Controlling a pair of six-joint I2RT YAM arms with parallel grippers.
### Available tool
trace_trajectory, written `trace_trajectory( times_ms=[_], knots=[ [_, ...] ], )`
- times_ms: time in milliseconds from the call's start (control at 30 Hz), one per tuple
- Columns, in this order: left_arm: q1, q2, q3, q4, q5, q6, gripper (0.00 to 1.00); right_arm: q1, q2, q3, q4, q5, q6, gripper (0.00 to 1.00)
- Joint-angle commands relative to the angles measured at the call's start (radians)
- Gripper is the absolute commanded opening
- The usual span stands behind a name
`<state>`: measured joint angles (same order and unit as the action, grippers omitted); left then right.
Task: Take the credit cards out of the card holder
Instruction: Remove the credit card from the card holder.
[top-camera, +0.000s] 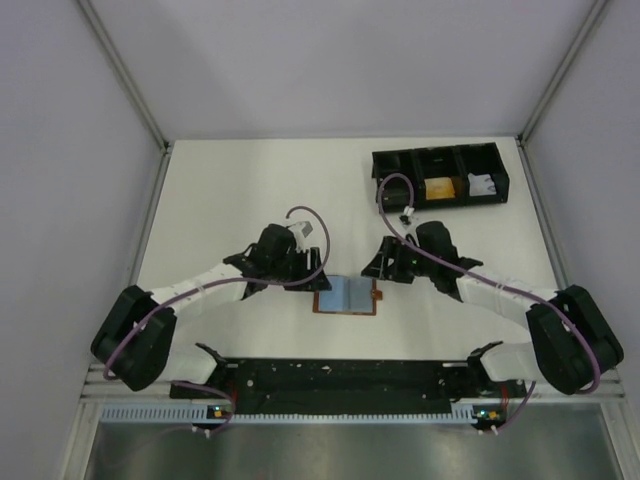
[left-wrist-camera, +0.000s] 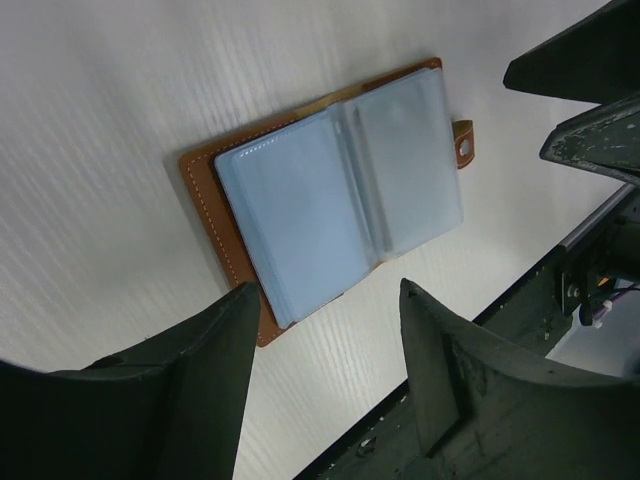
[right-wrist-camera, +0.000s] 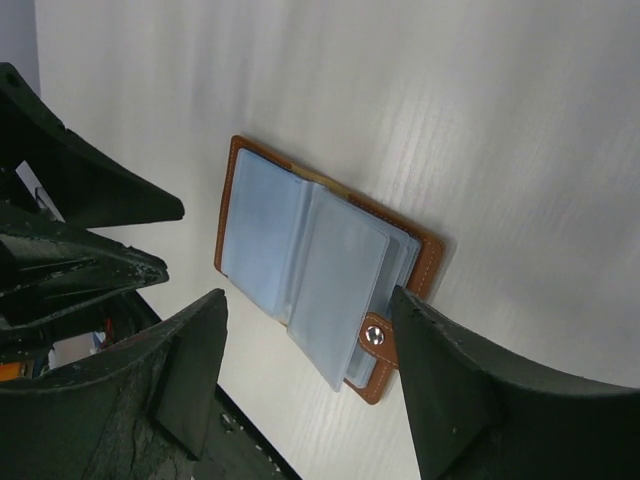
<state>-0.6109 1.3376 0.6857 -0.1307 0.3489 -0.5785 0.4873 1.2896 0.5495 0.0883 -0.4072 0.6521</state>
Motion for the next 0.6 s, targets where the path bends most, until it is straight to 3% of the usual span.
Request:
trace_trajectory(
  times_ms=[0,333,567],
  knots=[
    [-0.009,0.038,-0.031,0.055,0.001,-0.024,0.58,0.019,0.048,0.021,0.083,-0.035,0.004,0.66],
    [-0.033,0.092,-0.071,0.085,0.001,-0.063,0.33,0.033,0.140,0.044,0.105,-0.061,-0.014,0.64],
    [-0.043,0.097,-0.083,0.101,0.002,-0.080,0.26,0.050,0.168,0.070,0.114,-0.100,-0.012,0.62]
  ],
)
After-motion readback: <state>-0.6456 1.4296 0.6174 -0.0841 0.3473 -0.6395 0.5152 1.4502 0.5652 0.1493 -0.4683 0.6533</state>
